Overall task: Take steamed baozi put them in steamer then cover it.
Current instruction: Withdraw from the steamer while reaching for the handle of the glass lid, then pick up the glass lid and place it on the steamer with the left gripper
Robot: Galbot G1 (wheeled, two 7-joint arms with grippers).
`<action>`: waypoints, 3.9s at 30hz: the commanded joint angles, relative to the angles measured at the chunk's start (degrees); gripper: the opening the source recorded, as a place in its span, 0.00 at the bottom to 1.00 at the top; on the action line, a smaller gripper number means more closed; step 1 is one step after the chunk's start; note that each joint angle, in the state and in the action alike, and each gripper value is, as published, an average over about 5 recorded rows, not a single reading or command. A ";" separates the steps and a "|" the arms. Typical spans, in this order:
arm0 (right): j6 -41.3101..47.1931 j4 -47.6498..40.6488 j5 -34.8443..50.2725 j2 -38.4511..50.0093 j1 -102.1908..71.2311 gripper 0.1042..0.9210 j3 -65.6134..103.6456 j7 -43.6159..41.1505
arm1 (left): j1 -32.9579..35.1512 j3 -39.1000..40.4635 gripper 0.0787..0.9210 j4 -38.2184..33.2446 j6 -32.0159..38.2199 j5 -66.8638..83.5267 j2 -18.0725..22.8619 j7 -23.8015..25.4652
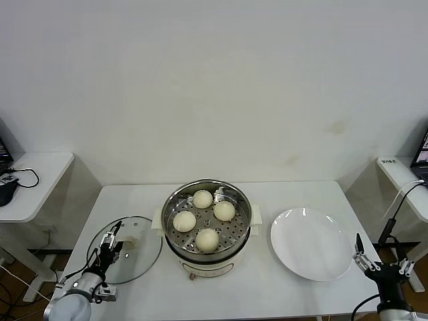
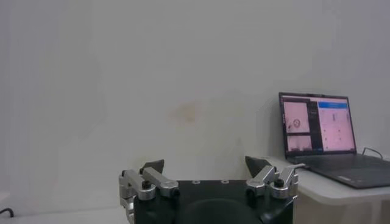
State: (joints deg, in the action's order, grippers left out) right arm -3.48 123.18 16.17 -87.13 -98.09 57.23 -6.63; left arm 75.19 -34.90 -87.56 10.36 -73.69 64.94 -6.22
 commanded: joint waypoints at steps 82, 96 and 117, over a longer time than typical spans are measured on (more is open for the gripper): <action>-0.68 -1.75 -6.94 1.79 1.34 0.88 -7.33 -2.04 | 14.68 -5.95 0.07 -45.16 -21.47 17.99 -8.69 13.60; 0.54 -1.84 -14.71 -0.06 1.87 0.88 -9.43 -0.94 | -2.31 19.79 0.07 -39.28 -29.74 7.66 -2.91 18.06; 0.21 -5.31 -18.52 0.68 3.89 0.88 -11.96 -0.86 | -13.44 30.61 0.07 -24.33 -29.09 -22.38 20.07 24.66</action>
State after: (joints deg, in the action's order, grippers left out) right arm -3.13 118.81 -0.67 -86.39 -94.46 45.67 -7.52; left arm 67.15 -9.86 -118.26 -17.76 -84.75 75.41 15.89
